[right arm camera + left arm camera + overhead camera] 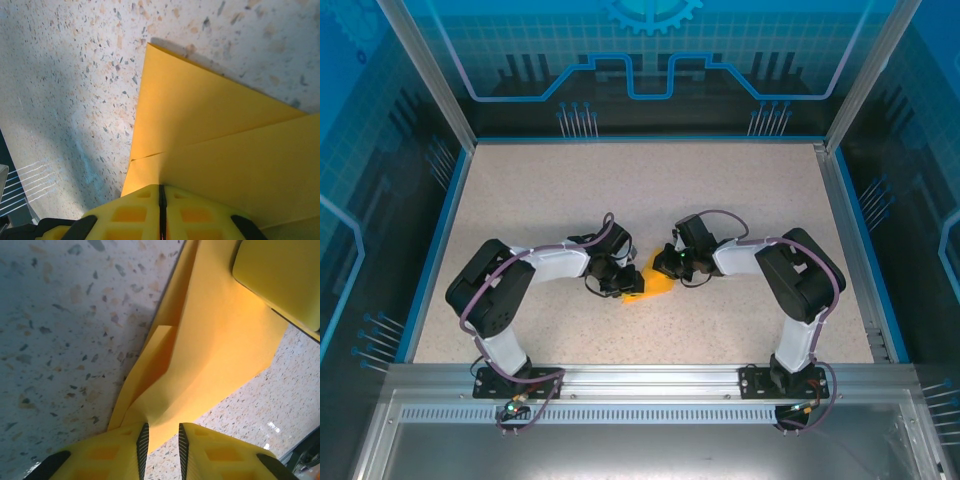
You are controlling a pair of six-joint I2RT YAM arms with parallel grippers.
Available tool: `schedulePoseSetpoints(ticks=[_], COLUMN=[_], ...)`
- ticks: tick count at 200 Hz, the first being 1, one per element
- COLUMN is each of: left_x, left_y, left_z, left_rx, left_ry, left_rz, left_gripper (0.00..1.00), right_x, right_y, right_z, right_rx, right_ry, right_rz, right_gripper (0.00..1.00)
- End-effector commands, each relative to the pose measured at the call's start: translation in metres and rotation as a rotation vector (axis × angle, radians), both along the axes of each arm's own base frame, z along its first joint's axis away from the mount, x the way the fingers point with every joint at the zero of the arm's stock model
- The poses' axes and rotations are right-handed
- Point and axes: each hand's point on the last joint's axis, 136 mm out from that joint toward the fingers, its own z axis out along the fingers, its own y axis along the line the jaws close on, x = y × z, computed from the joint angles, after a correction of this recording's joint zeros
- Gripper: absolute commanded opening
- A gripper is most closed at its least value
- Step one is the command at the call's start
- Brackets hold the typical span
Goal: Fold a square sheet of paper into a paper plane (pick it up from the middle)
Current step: Fourth fold the wing at the center of the table.
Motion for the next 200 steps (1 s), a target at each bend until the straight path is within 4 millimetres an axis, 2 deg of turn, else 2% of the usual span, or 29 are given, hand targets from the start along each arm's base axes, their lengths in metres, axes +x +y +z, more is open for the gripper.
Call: schedulePoseSetpoints(ticks=[1,89,107,150,172,200], left_x=[-0.015,-0.024,-0.022,-0.021,-0.025,-0.028], left_y=[0.023,0.041,0.036,0.015,0.011,0.01], left_z=[-0.014,-0.023,-0.016,0.018,0.023,0.018], left_rx=[0.067,0.076,0.046,-0.103,-0.137,-0.13], left_ry=[0.048,0.074,0.064,0.035,0.04,0.052], left_rz=[0.003,0.017,0.01,-0.013,-0.026,-0.038], left_gripper=[0.26,0.15,0.15,0.18,0.19,0.19], right_x=[-0.045,-0.047,-0.047,-0.047,-0.047,-0.047], right_y=[-0.049,-0.053,-0.053,-0.052,-0.052,-0.053], right_z=[-0.067,-0.069,-0.069,-0.069,-0.07,-0.072], right_rx=[-0.248,-0.258,-0.259,-0.257,-0.258,-0.26], right_ry=[0.209,0.216,0.216,0.219,0.222,0.225], right_rz=[-0.041,-0.045,-0.045,-0.044,-0.043,-0.044], right_gripper=[0.09,0.09,0.09,0.09,0.09,0.09])
